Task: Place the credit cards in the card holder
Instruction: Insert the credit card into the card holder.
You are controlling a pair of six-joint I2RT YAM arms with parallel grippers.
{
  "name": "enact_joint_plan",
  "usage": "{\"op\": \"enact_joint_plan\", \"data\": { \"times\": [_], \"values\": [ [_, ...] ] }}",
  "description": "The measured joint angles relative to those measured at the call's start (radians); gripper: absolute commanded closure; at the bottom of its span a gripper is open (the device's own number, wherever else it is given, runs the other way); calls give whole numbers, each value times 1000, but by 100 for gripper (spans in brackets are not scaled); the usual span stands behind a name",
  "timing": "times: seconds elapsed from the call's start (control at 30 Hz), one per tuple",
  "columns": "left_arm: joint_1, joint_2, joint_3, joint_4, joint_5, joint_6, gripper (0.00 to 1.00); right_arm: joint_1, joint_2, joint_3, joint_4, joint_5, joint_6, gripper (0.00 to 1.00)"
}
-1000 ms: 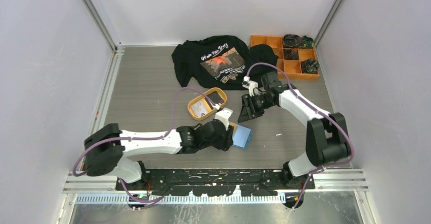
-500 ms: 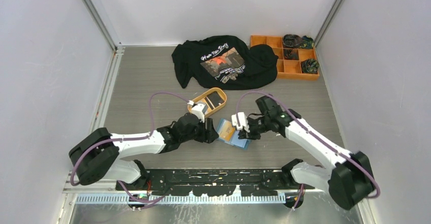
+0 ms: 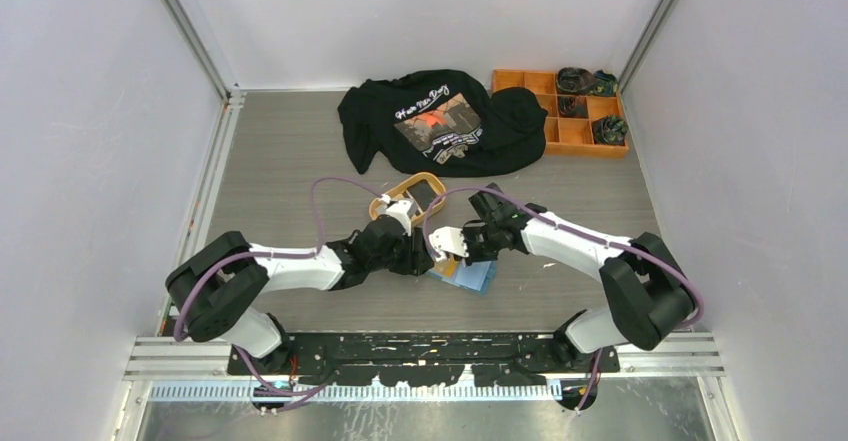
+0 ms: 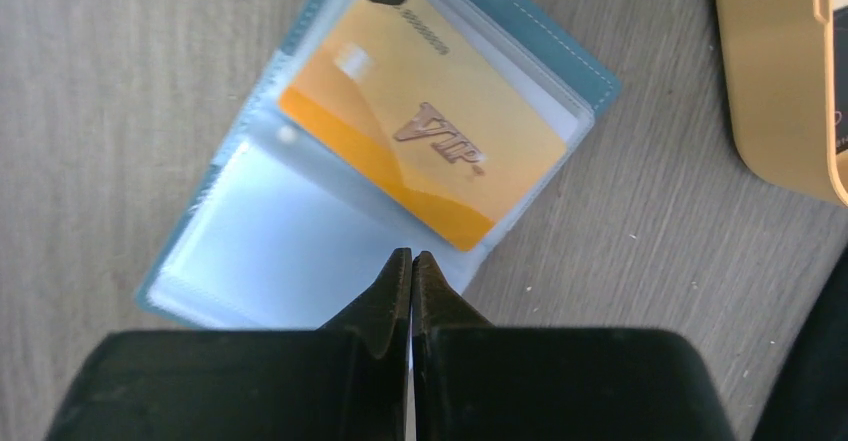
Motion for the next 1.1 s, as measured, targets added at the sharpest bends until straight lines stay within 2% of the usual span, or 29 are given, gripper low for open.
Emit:
{"op": "enact_joint_plan", "data": {
  "times": [0.3, 0.57, 0.77, 0.87, 0.9, 1.0, 1.03, 1.1],
  "values": [
    [0, 71, 17, 47, 17, -23, 56, 31, 72, -12, 132, 102, 24, 99],
    [-2, 105, 4, 128, 66, -71, 59, 61, 87, -23, 249, 161, 132, 97],
    [-33, 89, -41, 180, 63, -114, 60, 69, 85, -23, 272, 113, 215, 89],
    [-54, 34, -87, 172, 51, -127, 59, 71, 67, -20, 243, 110, 252, 85],
    [-60, -3, -115, 166, 41, -128, 59, 68, 52, -13, 211, 111, 272, 83],
    [-70, -148, -187, 131, 13, -122, 54, 48, -13, 43, 90, 98, 319, 62],
    [-72, -206, -202, 110, 2, -118, 50, 33, -44, 76, 45, 84, 339, 54],
    [-72, -345, -219, 56, -33, -95, 34, -8, -105, 128, -5, 46, 385, 46]
  ]
}}
